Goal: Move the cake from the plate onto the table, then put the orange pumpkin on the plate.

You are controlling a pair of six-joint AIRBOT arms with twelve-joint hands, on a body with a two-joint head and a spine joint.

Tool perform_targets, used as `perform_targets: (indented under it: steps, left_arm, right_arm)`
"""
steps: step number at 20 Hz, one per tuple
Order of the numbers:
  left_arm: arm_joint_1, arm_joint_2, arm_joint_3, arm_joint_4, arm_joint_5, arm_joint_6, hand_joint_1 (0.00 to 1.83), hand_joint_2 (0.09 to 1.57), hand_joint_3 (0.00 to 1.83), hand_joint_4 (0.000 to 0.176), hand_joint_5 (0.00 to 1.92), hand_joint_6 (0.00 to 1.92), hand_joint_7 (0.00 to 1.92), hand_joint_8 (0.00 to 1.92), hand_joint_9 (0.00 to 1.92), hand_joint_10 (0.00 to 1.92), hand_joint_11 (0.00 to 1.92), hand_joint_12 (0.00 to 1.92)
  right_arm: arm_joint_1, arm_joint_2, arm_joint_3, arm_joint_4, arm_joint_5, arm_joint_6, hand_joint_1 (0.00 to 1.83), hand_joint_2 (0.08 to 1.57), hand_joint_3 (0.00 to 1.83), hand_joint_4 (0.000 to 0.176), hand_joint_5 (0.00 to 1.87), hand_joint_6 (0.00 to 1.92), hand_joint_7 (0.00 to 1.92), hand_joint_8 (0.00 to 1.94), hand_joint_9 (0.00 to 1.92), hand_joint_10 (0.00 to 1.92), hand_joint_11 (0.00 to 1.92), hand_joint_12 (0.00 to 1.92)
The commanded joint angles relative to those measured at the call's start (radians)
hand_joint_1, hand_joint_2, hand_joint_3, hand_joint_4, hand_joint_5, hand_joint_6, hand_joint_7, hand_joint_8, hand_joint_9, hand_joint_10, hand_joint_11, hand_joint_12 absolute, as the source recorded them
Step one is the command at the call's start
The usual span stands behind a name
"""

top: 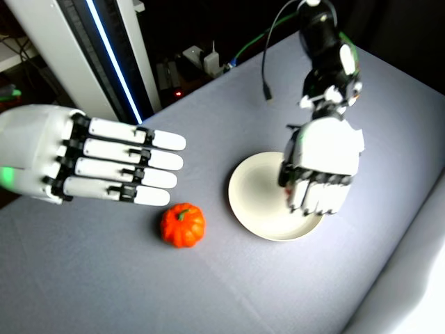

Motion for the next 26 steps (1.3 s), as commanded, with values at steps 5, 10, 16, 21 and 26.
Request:
perform_targets:
  steps: [5, 10, 16, 21, 26]
  left_arm:
    - [-0.039, 0.090, -0.044, -0.157, -0.078, 0.000, 1.19, 1.27, 0.01, 0.000, 0.81, 1.09, 0.62, 1.78, 0.59, 1.92, 0.59, 1.92]
    - [-0.024, 0.188, -0.116, -0.182, -0.085, 0.000, 1.16, 1.31, 0.02, 0.000, 0.71, 1.31, 0.54, 1.86, 0.66, 1.92, 0.76, 1.92]
    - [0.055, 0.296, -0.204, -0.216, -0.098, 0.000, 1.16, 1.29, 0.00, 0.000, 0.78, 1.27, 0.57, 1.75, 0.55, 1.92, 0.64, 1.92]
    - [0.102, 0.324, -0.240, -0.245, -0.122, 0.000, 1.20, 1.25, 0.00, 0.000, 0.82, 1.14, 0.67, 1.69, 0.66, 1.90, 0.72, 1.92]
    - [0.215, 0.404, -0.307, -0.317, -0.155, 0.000, 1.23, 1.23, 0.00, 0.000, 0.85, 1.04, 0.79, 1.57, 0.76, 1.89, 0.84, 1.92]
  right_arm:
    - [0.012, 0.008, -0.003, 0.017, 0.106, -0.003, 0.77, 1.20, 0.01, 0.000, 0.18, 0.00, 0.17, 0.00, 0.17, 0.01, 0.00, 0.44]
    - [0.012, 0.009, -0.009, 0.026, 0.102, -0.007, 0.85, 1.22, 0.01, 0.000, 0.18, 0.00, 0.19, 0.00, 0.19, 0.01, 0.00, 0.51]
    - [0.012, 0.011, -0.018, 0.032, 0.098, -0.012, 0.88, 1.23, 0.01, 0.000, 0.19, 0.00, 0.20, 0.00, 0.20, 0.00, 0.00, 0.52]
    - [0.009, 0.014, -0.024, 0.034, 0.098, -0.013, 0.83, 1.26, 0.01, 0.000, 0.16, 0.00, 0.16, 0.00, 0.17, 0.00, 0.00, 0.44]
    - [0.006, 0.014, -0.032, 0.041, 0.099, -0.013, 0.85, 1.27, 0.00, 0.000, 0.17, 0.00, 0.18, 0.00, 0.18, 0.01, 0.00, 0.45]
